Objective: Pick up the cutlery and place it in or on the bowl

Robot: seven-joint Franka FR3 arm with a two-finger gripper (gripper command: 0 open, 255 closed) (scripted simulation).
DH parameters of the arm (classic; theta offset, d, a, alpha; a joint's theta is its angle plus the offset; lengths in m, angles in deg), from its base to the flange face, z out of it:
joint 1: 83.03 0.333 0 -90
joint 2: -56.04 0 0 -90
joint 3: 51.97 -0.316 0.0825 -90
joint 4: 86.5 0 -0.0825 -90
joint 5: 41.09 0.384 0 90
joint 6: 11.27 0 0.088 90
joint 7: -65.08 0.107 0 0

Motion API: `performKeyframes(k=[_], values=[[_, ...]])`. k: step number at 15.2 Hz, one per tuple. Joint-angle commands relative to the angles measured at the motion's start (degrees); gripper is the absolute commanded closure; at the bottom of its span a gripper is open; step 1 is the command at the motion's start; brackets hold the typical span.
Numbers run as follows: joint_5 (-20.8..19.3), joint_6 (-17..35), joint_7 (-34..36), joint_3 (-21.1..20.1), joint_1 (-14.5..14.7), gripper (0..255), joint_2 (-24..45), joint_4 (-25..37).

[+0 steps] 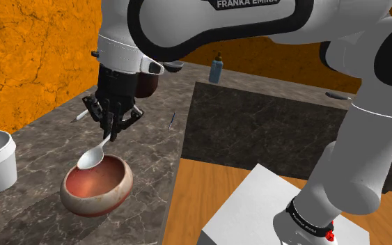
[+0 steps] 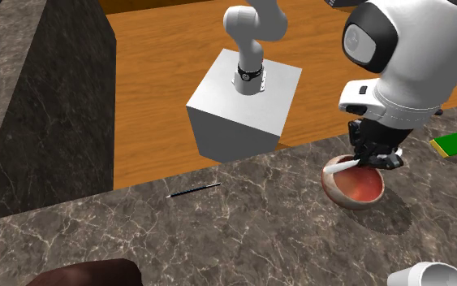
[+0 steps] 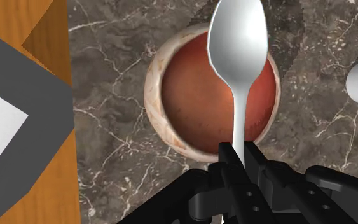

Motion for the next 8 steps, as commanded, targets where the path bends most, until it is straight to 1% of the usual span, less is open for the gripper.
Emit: performKeyframes(k=[1, 2, 8], values=[[-2.3, -0.7, 3.6, -0.8, 2.2, 255, 2.9, 3.6], [-3.0, -0.9, 4.5, -0.9, 2.9, 255, 3.7, 4.5], [-3.2, 3.5, 4.3, -0.7, 3.0, 255, 4.3, 0.6]])
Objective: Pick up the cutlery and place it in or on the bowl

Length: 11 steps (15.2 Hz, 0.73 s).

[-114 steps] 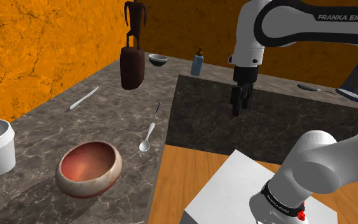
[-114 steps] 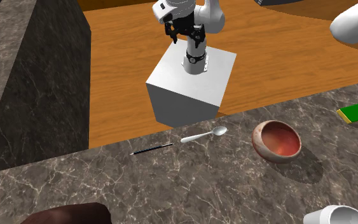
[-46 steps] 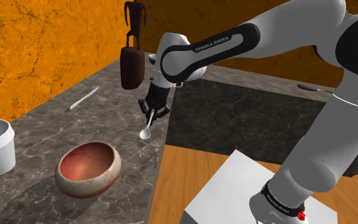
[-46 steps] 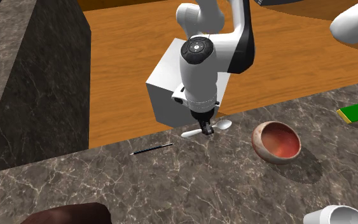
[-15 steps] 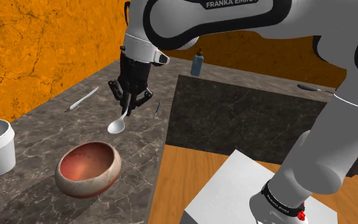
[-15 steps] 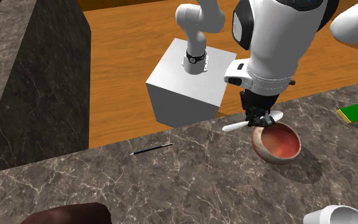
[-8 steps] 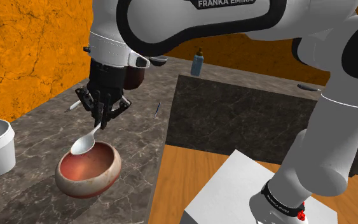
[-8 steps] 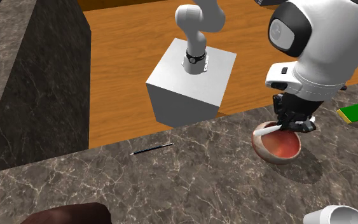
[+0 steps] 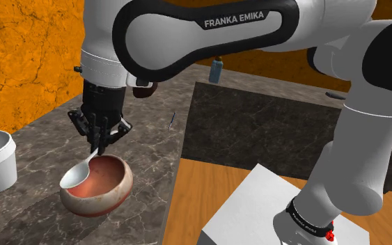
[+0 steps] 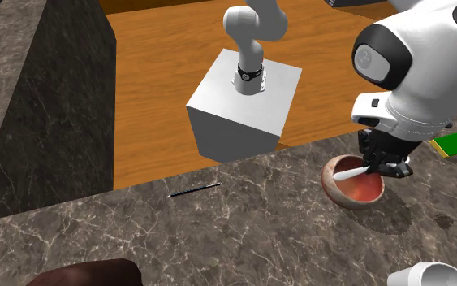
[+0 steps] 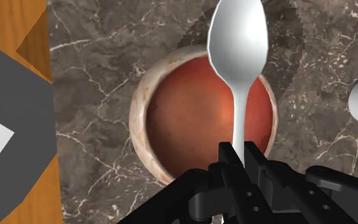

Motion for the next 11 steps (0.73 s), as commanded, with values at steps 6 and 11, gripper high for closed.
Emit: performKeyframes(k=[6, 11], values=[[-0.6, 5.2, 0.1, 0.2, 0.2, 255, 1.1, -4.2], [-1.1, 7.5, 0.1, 0.4, 0.3, 255, 1.9, -5.8]])
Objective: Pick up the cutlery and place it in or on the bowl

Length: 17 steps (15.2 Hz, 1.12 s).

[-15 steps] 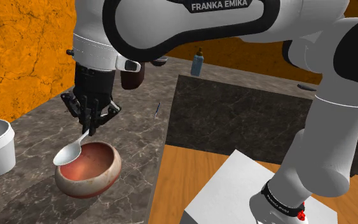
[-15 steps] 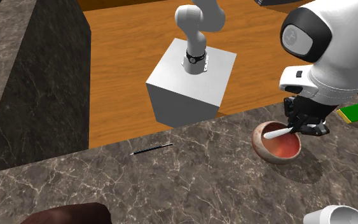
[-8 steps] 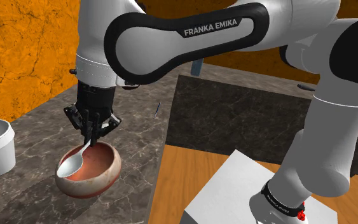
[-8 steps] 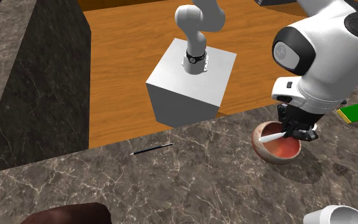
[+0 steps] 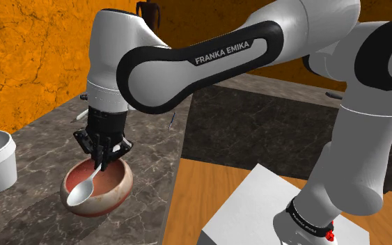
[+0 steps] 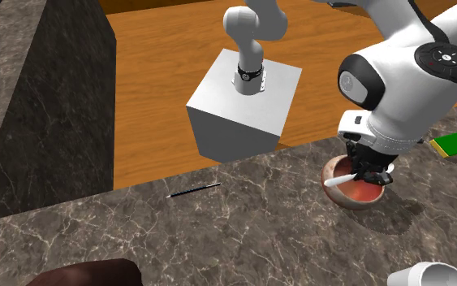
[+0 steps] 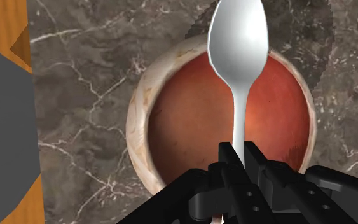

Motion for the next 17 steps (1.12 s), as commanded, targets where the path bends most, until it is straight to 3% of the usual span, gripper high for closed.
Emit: performKeyframes(k=[1, 6, 7, 12, 17], values=[[-0.1, 0.2, 0.1, 0.0, 0.1, 255, 0.2, 0.0], [-0.1, 0.2, 0.1, 0.0, 0.1, 255, 0.2, 0.0], [-0.1, 0.2, 0.1, 0.0, 0.1, 0, 0.2, 0.0], [-0.1, 0.2, 0.1, 0.0, 0.1, 0, 0.2, 0.0], [2.1, -5.9, -1.3, -0.4, -1.2, 0, -3.3, 3.0]])
